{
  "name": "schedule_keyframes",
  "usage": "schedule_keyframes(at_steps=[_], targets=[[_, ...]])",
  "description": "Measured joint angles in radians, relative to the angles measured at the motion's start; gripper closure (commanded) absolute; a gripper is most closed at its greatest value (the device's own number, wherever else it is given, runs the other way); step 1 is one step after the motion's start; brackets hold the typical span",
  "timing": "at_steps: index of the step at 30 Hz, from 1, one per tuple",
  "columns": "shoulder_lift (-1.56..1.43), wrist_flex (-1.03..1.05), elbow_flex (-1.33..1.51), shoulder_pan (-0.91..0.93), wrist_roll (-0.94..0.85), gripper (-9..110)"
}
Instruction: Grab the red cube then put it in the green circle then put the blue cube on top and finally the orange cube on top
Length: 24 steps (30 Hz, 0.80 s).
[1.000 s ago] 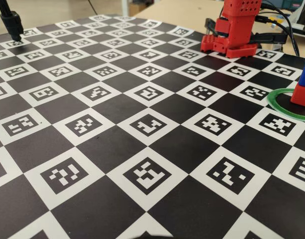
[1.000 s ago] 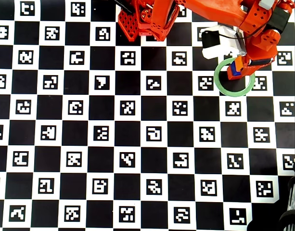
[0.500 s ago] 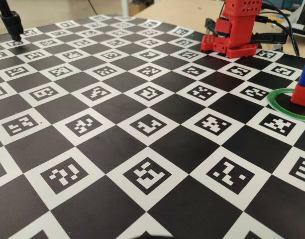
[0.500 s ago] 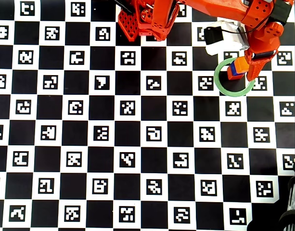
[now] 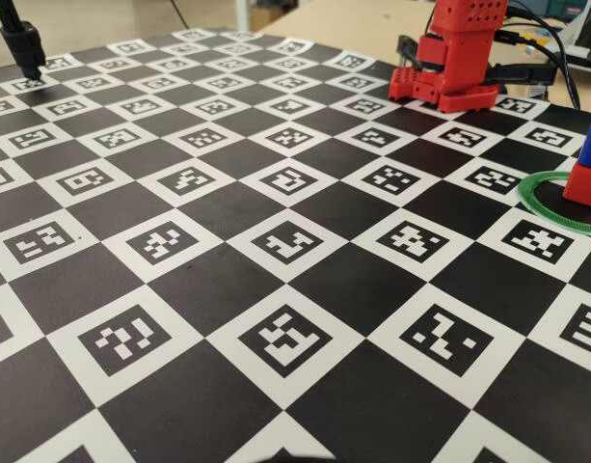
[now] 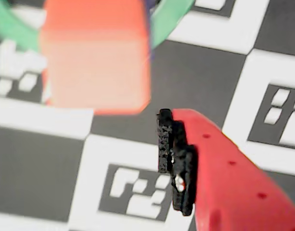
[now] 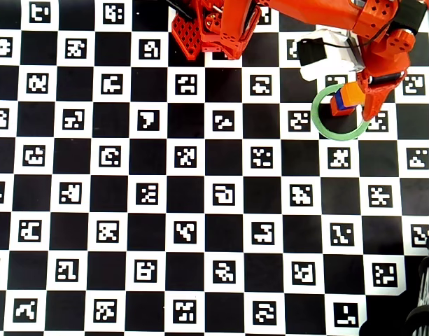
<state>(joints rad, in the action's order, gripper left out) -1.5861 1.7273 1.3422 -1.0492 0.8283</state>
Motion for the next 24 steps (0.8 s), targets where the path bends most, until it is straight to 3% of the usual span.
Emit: schedule_keyframes(at_steps=[8, 24], targets=[[0.0, 0.009, -0.124, 0.199, -0.133, 65], [-0.044, 0.012, -0.003, 0.808, -0.548, 97]])
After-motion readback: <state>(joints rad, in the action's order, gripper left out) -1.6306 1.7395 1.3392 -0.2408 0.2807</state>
